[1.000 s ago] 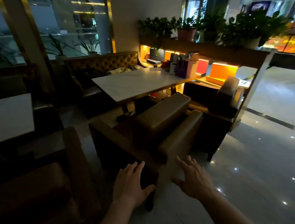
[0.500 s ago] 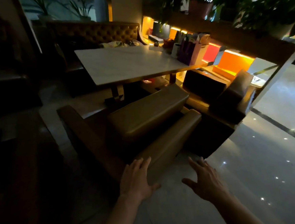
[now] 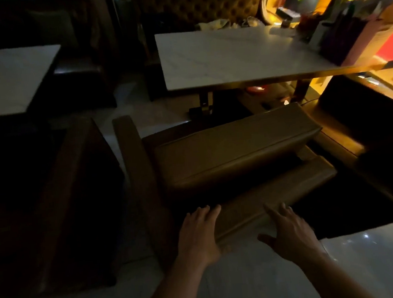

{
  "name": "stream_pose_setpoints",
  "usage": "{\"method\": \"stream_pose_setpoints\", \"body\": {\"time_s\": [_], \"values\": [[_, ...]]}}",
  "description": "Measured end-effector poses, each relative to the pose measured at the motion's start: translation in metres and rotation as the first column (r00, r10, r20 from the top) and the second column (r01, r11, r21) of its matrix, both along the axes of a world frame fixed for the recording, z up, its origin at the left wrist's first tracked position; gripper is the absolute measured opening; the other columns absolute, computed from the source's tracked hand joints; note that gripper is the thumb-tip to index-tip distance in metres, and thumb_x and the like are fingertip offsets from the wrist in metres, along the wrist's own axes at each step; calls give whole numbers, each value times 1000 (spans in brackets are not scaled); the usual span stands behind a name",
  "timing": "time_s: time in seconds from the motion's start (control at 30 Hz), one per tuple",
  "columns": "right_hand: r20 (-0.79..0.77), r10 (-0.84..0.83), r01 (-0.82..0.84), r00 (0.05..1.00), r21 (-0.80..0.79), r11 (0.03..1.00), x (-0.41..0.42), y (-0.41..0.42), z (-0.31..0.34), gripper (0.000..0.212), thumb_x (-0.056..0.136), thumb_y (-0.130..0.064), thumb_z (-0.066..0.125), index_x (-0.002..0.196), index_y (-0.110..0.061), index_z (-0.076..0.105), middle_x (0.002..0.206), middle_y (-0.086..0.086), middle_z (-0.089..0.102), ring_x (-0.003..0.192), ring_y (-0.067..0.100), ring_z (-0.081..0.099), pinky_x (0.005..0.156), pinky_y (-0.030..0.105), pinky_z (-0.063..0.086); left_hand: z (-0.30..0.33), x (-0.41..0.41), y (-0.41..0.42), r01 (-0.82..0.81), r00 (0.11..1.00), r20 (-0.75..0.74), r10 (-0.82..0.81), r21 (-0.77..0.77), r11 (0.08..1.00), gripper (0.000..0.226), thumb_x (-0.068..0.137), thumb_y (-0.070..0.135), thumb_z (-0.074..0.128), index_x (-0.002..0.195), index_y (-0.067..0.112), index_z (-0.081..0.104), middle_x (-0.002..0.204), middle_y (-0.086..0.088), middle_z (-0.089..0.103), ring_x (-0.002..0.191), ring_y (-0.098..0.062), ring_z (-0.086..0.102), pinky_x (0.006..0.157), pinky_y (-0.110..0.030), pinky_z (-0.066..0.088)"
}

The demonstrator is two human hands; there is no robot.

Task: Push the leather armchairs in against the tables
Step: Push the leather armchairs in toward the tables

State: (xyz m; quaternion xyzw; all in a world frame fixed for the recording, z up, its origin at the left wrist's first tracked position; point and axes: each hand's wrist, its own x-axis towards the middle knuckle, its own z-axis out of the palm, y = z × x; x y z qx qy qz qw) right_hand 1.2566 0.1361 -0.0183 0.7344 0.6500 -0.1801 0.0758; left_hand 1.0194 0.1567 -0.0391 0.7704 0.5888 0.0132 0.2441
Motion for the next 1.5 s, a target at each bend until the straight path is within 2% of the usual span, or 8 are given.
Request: {"method": "stream_pose_setpoints", "body": {"time_s": [0.17,0.4,0.53,0.67,0.83,1.07,1.37,1.5], "values": [[34,85,-84,996,-24,996,51,47,-26,112,79,-64,69,156,-37,-7,165,15,-8,152,34,-7,122,51,18,-31,45,24,-55,998,-46,53,-43,998,114,70,65,73,152,42,-3,163,4,6,149,-21,2,121,-45,4],[-11,224,-224,974,-119,967,54,88,-59,129,67,-67,76,141,-56,-29,154,2,-39,143,39,-31,116,69,10,-63,55,35,-132,988,-75,132,7,991,118,68,60,76,150,44,-7,161,4,12,146,-23,9,120,-45,5],[-5,213,-212,977,-137,968,27,95,-74,120,65,-77,70,147,-58,-16,157,16,-29,140,50,-28,114,72,17,-72,38,42,-204,976,-87,198,-67,977,115,65,71,70,152,37,3,157,-1,21,143,-26,18,119,-44,10],[34,172,-165,985,-144,976,15,95,-74,117,64,-83,63,146,-57,-17,155,19,-28,139,52,-27,113,72,15,-74,34,44,-180,981,-79,175,-63,982,105,69,68,69,151,32,13,150,-3,30,137,-27,26,116,-45,16],[127,189,-173,974,-128,977,10,95,-76,118,62,-85,62,148,-53,-13,155,22,-8,140,51,-7,109,68,31,-76,30,46,-153,987,-64,149,-64,986,100,71,65,69,150,29,20,147,-7,34,134,-29,30,114,-46,18],[130,197,-181,972,-124,976,-21,87,-84,114,68,-85,58,151,-50,-12,156,25,-12,141,56,-10,110,70,28,-79,-6,48,-136,988,-77,132,-45,990,100,68,70,68,148,32,21,147,-4,36,133,-26,33,112,-45,24],[70,167,-161,983,-91,983,-88,69,-90,114,73,-80,59,152,-46,-16,158,26,-23,140,58,-21,115,72,13,-79,-76,39,-149,987,-65,150,18,989,102,67,74,66,149,37,18,148,1,34,134,-22,33,110,-40,26],[89,153,-144,984,-92,985,-94,66,-87,114,73,-81,57,151,-46,-17,158,26,-23,141,57,-20,115,70,16,-81,-80,31,-131,989,-65,135,60,990,105,70,75,61,152,36,8,155,-1,25,141,-24,23,119,-43,14]]}}
